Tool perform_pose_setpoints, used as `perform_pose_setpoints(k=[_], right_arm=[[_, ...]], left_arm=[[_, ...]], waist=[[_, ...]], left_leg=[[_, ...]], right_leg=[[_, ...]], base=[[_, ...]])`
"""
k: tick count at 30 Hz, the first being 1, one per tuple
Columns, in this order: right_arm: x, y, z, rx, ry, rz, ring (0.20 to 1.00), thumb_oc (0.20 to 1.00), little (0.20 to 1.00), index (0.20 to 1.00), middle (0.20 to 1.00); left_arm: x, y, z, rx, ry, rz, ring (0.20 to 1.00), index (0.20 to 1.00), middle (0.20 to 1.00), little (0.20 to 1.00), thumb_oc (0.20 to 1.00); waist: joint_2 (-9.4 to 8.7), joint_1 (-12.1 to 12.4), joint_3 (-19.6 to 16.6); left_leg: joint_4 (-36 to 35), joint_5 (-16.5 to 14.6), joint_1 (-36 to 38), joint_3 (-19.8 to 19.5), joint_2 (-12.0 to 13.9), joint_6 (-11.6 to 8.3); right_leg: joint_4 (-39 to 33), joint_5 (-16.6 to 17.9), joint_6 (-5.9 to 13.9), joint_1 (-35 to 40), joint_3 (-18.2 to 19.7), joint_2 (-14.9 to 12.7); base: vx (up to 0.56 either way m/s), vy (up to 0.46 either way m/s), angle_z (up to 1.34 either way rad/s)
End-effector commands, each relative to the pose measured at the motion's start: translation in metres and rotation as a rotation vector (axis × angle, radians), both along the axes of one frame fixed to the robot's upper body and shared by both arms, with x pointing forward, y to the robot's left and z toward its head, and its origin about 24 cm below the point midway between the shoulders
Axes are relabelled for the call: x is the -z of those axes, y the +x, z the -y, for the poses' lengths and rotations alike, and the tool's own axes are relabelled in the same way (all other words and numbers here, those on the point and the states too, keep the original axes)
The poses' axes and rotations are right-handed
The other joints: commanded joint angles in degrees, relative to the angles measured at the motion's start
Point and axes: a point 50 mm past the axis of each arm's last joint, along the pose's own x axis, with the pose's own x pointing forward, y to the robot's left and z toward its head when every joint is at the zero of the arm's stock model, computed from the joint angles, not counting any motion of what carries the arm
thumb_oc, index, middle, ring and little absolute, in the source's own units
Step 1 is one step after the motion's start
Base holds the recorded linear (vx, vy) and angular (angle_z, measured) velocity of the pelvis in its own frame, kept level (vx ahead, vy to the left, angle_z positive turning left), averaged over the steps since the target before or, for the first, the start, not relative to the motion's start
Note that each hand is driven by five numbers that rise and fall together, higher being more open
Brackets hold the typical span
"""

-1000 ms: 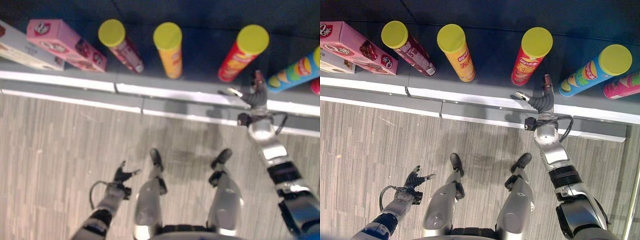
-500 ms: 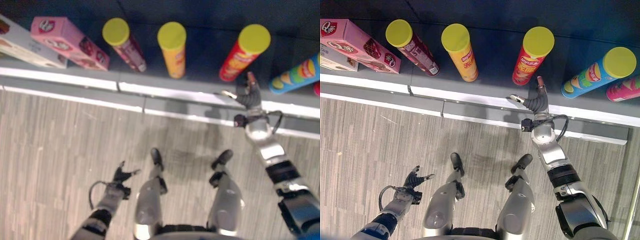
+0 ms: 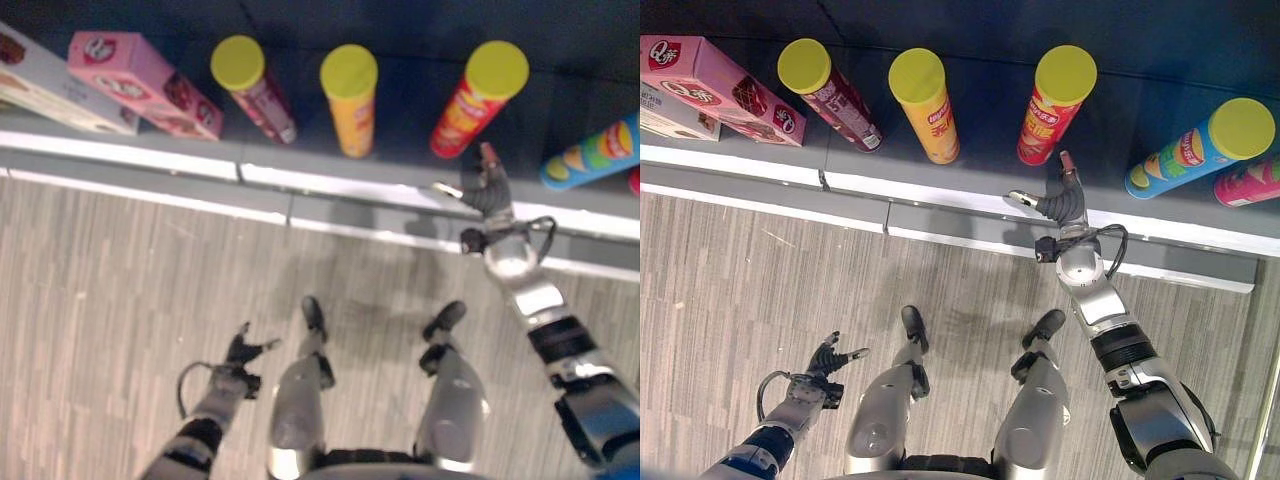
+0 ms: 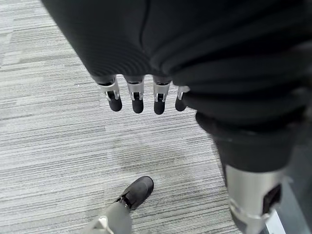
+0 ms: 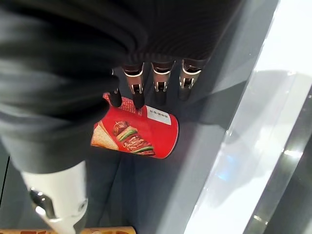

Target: Put the goods on the table back onto the shelves and tidy them up.

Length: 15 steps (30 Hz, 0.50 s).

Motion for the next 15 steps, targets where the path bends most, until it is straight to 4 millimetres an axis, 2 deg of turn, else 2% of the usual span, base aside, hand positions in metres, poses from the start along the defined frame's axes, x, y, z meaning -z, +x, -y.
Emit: perform_pose_setpoints(k=[1,4,8,11,15], right_arm=[[-0.019,0.002,0.004,0.025,-0.077,0.088,1.000,1.000,1.000,1.000,1.000],[-0.010,-0.002,0.006,0.030,-0.092,0.069,1.000,1.000,1.000,1.000,1.000],[0.016,-0.019,0.009,0.023,-0.105,0.010,1.000,1.000,1.000,1.000,1.000],[0.026,-0.029,0.008,0.006,-0.123,-0.012,1.000,1.000,1.000,1.000,1.000],[0.044,-0.047,0.004,-0.091,-0.133,-0.075,1.000,1.000,1.000,1.000,1.000]], left_arm=[[0.000,-0.003,-0.018,-0.025,0.050,-0.028,1.000,1.000,1.000,1.000,1.000],[0.000,-0.003,-0.017,-0.025,0.049,-0.031,1.000,1.000,1.000,1.000,1.000],[0.003,-0.006,-0.017,-0.033,0.042,-0.049,1.000,1.000,1.000,1.000,1.000],[0.005,-0.008,-0.016,-0.038,0.036,-0.056,1.000,1.000,1.000,1.000,1.000],[0.010,-0.016,-0.017,-0.030,0.023,-0.083,1.000,1.000,1.000,1.000,1.000]], waist=[[-0.85,1.8,-1.6],[-1.00,1.6,-2.3],[-1.26,0.6,-4.4],[-1.30,0.0,-5.5],[-0.86,-1.0,-8.1]], left_leg=[[-1.2,-6.6,6.4,4.9,2.8,-2.38],[-1.2,-6.7,6.8,5.0,2.7,-2.40],[-1.2,-6.9,7.6,5.2,2.7,-2.66],[-1.2,-6.8,7.9,5.3,2.7,-2.90],[-1.2,-6.7,8.5,5.3,2.8,-3.16]], right_leg=[[13.1,-6.7,4.00,-5.6,4.5,-3.6],[12.7,-6.7,4.08,-5.0,4.4,-3.5],[11.1,-6.6,4.14,-3.3,4.4,-2.9],[10.0,-6.4,4.20,-2.3,4.6,-2.4],[7.0,-6.1,4.04,0.1,4.7,-1.0]], base=[[0.00,0.000,0.00],[0.00,0.000,0.00],[0.01,-0.002,0.00],[0.03,-0.004,-0.05],[0.03,-0.008,-0.10]])
